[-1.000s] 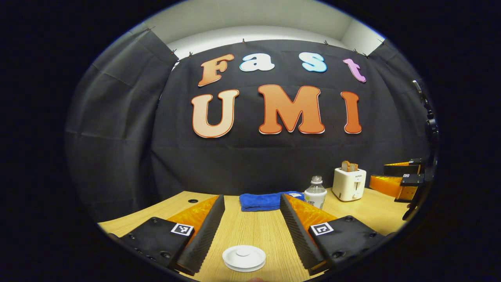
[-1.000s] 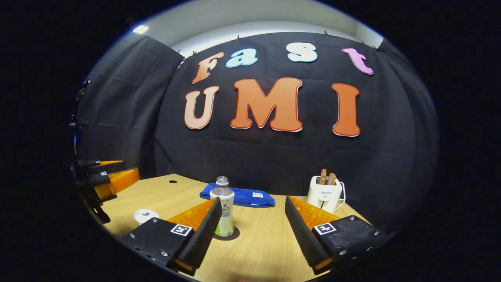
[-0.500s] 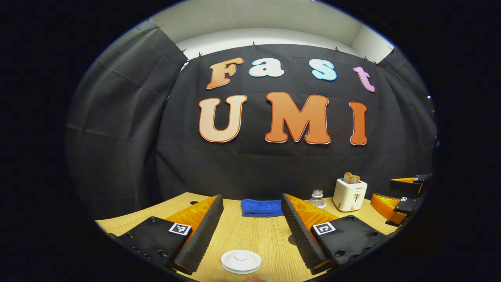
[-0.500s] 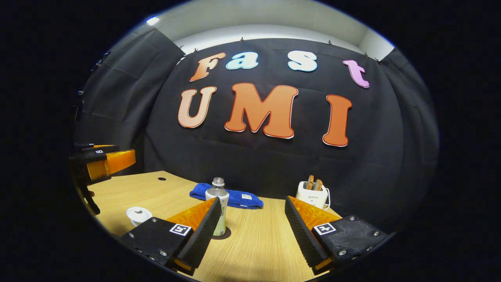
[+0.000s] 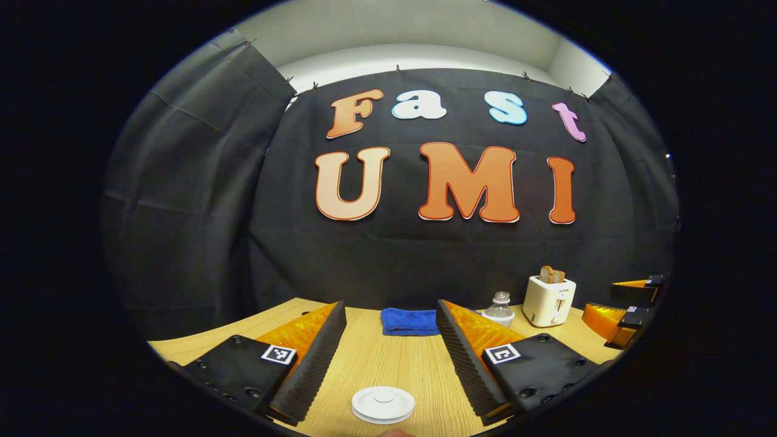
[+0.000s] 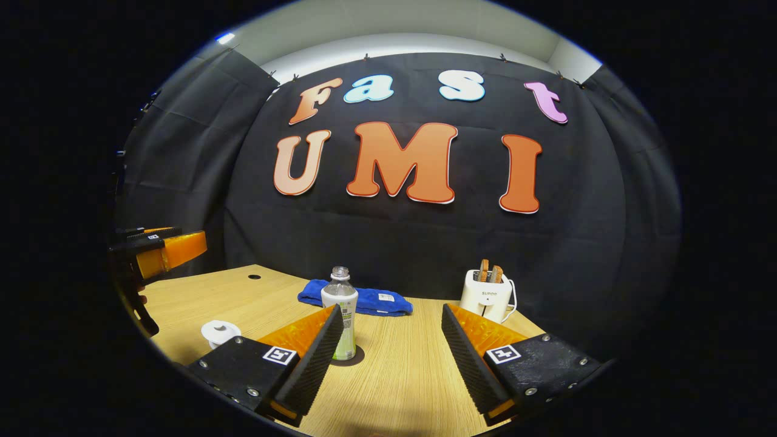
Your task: Open the teacup lid with one hand, grasp the water bottle and pour water into the teacup with the other hand; after pouring, place the water bottle on the coaster and then close the teacup lid.
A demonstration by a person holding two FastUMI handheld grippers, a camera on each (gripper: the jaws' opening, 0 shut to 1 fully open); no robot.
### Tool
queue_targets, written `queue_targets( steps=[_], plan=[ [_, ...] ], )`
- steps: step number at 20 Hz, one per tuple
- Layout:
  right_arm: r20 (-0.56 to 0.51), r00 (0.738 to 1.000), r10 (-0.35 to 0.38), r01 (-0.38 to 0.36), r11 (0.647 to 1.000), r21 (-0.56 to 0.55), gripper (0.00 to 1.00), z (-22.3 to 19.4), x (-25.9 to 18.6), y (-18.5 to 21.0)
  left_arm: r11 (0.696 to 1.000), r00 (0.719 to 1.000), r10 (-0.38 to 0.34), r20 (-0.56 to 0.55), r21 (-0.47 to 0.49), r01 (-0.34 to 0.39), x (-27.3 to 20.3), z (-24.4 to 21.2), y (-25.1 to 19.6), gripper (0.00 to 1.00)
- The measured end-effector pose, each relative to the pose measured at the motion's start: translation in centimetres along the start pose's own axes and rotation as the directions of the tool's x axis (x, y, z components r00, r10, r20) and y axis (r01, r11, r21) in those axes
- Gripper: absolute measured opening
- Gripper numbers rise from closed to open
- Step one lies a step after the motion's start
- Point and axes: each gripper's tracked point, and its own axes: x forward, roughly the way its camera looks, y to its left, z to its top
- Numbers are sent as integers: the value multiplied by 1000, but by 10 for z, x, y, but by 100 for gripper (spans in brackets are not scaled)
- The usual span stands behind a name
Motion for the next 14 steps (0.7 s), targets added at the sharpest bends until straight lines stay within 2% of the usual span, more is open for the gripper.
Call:
queue_targets(
  steps=[7, 8, 11, 12, 14],
  plan=[
    [8, 1000, 7, -7, 1000, 6, 98, 1, 0, 5, 1000, 1000, 10, -10, 23, -10, -1, -6, 4, 95],
    [5, 1000, 9, -9, 1000, 10, 98, 1, 0, 6, 1000, 1000, 10, -9, 26, -10, 0, -6, 4, 99],
    [3, 1000, 11, -11, 1000, 19, 98, 2, 1, 7, 999, 1000, 13, -3, 39, -13, -1, -5, 6, 99],
    [5, 1000, 11, -11, 1000, 21, 98, 1, 1, 10, 999, 1000, 13, 0, 44, -13, -1, -4, 7, 95],
    [6, 1000, 14, -14, 1000, 26, 98, 2, 2, 12, 999, 1000, 13, 6, 47, -14, -3, -3, 6, 95]
  ],
)
